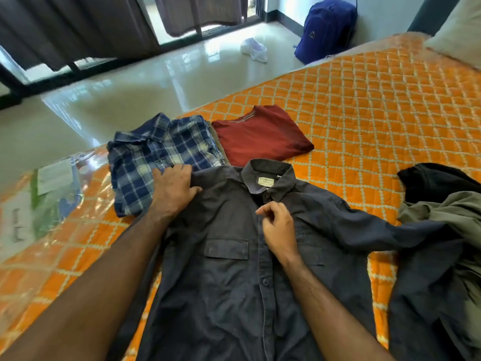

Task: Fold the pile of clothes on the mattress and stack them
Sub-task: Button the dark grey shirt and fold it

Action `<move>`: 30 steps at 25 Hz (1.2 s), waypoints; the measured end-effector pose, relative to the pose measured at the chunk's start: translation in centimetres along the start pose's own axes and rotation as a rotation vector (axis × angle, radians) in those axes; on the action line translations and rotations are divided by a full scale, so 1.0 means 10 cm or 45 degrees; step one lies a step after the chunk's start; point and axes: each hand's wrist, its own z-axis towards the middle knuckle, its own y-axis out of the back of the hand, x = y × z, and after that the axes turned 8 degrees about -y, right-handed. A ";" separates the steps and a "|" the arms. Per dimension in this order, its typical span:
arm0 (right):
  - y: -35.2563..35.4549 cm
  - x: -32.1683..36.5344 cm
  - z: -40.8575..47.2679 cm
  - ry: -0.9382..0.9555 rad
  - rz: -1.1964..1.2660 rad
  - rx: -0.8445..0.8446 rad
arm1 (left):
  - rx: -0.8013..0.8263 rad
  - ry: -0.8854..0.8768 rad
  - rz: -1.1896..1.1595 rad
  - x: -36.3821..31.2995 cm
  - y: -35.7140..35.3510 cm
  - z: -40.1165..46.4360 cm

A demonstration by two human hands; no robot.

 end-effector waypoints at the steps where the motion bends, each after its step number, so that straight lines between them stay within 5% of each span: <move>1: -0.03 0.08 -0.05 -0.039 0.052 0.081 | -0.028 -0.041 -0.121 -0.02 0.06 -0.05; 5: -0.07 0.71 -0.17 -0.459 0.660 0.460 | 0.001 -0.137 -0.801 -0.37 0.34 -0.46; 8: 0.09 1.02 -0.20 -0.679 0.942 0.407 | 0.115 -0.384 -1.281 -0.90 0.44 -0.93; 11: 0.54 1.06 -0.18 -0.440 0.718 0.248 | 0.242 -0.544 -1.569 -1.10 0.70 -1.16; 16: 1.90 1.74 -0.63 -0.114 0.617 0.424 | -0.308 -0.185 -1.660 -1.10 1.12 -1.70; 22: 3.27 3.08 -1.95 0.163 0.304 0.800 | -0.061 -0.294 -1.460 -1.80 1.73 -2.54; 26: 4.06 3.63 -2.58 0.479 0.471 0.756 | -0.044 -0.386 -1.789 -2.02 2.15 -2.77; 30: 4.79 3.95 -2.94 0.715 0.627 0.932 | -0.085 -0.544 -2.038 -2.11 2.58 -3.01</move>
